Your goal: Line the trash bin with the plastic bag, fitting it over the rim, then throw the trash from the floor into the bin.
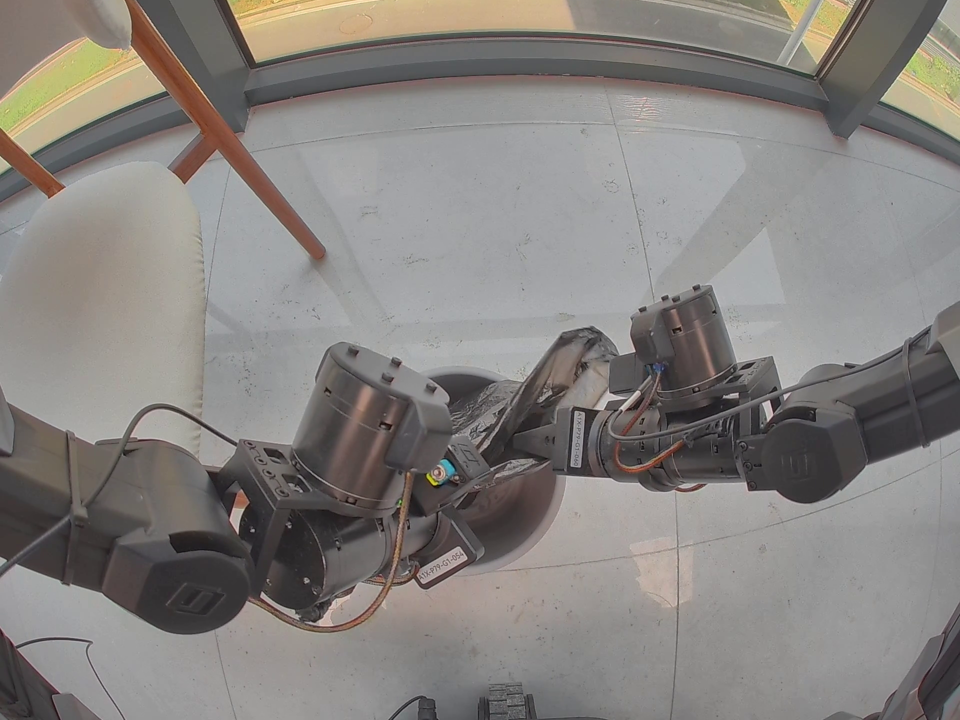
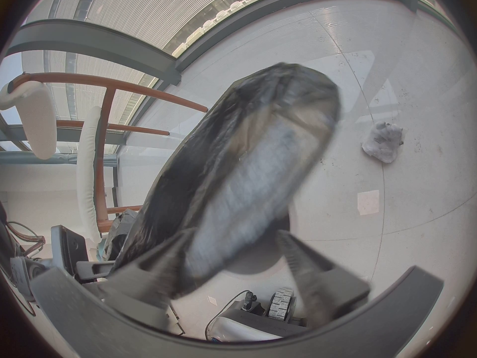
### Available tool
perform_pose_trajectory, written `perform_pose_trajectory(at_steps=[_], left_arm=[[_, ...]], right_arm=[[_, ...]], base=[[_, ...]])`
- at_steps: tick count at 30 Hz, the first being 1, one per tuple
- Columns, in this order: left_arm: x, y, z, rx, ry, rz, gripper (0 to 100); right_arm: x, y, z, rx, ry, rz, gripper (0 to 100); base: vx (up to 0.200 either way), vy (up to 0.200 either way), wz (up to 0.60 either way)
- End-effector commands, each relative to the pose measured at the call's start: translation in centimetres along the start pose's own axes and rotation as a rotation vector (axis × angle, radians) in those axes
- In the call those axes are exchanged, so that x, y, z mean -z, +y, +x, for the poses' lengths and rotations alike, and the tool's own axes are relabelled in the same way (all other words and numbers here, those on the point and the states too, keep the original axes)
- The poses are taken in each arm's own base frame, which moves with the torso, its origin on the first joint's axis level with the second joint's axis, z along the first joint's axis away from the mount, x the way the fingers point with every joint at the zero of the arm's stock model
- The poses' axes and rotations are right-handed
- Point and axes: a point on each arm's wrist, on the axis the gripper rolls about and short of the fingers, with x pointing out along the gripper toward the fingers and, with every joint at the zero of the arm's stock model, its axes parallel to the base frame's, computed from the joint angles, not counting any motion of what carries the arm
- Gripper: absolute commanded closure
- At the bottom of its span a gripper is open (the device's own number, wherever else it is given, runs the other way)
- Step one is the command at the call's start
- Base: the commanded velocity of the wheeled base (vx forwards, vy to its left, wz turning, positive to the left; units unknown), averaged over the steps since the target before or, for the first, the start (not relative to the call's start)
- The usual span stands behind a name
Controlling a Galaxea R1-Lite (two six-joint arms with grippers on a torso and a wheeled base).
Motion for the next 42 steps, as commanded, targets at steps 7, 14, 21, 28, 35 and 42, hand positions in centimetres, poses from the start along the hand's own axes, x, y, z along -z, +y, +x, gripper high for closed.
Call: perform_pose_trajectory(at_steps=[7,14,21,28,35,42], left_arm=[[-0.1,-0.5,-0.2,0.016,-0.004,-0.054,100],[-0.5,-1.4,-0.4,0.038,-0.016,-0.124,100],[-0.9,-2.7,-0.8,0.074,-0.030,-0.161,0],[-1.4,-3.3,-0.1,0.095,-0.017,-0.325,0],[-1.2,-4.0,1.4,0.109,0.019,-0.350,0],[-1.3,-4.6,4.2,0.099,0.053,-0.364,0]], right_arm=[[0.3,0.3,0.6,0.009,-0.002,-0.009,100],[0.3,0.3,0.9,0.008,-0.003,-0.017,100],[-0.2,-1.2,1.0,0.044,-0.007,-0.067,100],[-0.5,-1.7,0.9,0.052,-0.011,-0.094,100],[-0.5,-1.6,0.8,0.050,-0.014,-0.096,100],[-0.5,-1.3,0.7,0.044,-0.016,-0.101,100]], base=[[0.000,0.000,0.00],[0.000,0.000,0.00],[0.000,0.000,0.00],[0.000,0.000,0.00],[0.000,0.000,0.00],[0.000,0.000,0.00]])
